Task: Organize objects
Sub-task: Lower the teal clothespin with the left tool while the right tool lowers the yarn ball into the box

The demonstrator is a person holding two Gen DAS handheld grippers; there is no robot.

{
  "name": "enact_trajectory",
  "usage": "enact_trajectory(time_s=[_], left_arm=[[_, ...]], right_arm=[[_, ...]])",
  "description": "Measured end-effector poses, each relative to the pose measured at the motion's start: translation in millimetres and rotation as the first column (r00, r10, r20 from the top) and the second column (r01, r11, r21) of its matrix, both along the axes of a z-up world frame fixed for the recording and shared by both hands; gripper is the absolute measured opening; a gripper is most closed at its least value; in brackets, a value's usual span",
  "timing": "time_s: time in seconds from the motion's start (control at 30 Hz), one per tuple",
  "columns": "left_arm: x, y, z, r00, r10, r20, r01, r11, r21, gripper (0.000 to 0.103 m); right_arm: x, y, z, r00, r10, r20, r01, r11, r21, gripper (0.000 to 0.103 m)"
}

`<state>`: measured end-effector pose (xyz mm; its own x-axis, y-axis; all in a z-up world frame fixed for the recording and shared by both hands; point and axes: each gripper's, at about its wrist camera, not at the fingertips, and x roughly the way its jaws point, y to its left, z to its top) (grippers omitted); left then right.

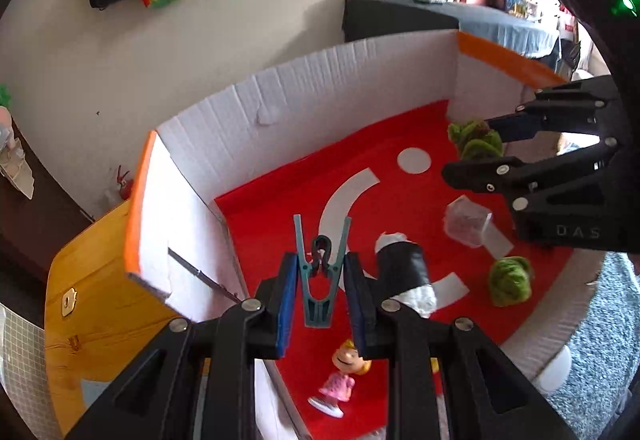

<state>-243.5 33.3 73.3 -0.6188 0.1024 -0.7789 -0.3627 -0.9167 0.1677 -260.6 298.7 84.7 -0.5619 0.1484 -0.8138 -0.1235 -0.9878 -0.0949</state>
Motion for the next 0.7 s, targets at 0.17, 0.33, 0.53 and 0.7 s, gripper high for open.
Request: enact_trajectory(time_s=[0.17,0.33,0.53,0.7], left_arm=[[-9.1,-1.5,-10.6,1.0,0.01,0.029,-0.009,1.0,-0.018,0.024],[-13.3,-0.5,-17.7,0.999,0.013,0.05,-0.011,0.999,-0.036,0.024],[-20.2,-3.6,-26.3,0.995,0.028,0.096,-0.025,0.999,-0.035,0.024],[-18.6,-4.7,-31.8,0.992,0.027,0.123,-0.023,0.999,-0.036,0.024]], right_arm=[[-17.2,10.4,-10.3,0.998,-0.018,0.062,0.02,0.999,-0.033,0.04],[-29.1,20.0,-19.5,0.992,-0.044,0.115,0.05,0.997,-0.055,0.04],[-34.5,23.5,-32.9,0.981,-0.05,0.189,0.062,0.996,-0.057,0.04],[-32.9,29.5,-37.1,0.972,-0.071,0.224,0.087,0.994,-0.065,0.04]])
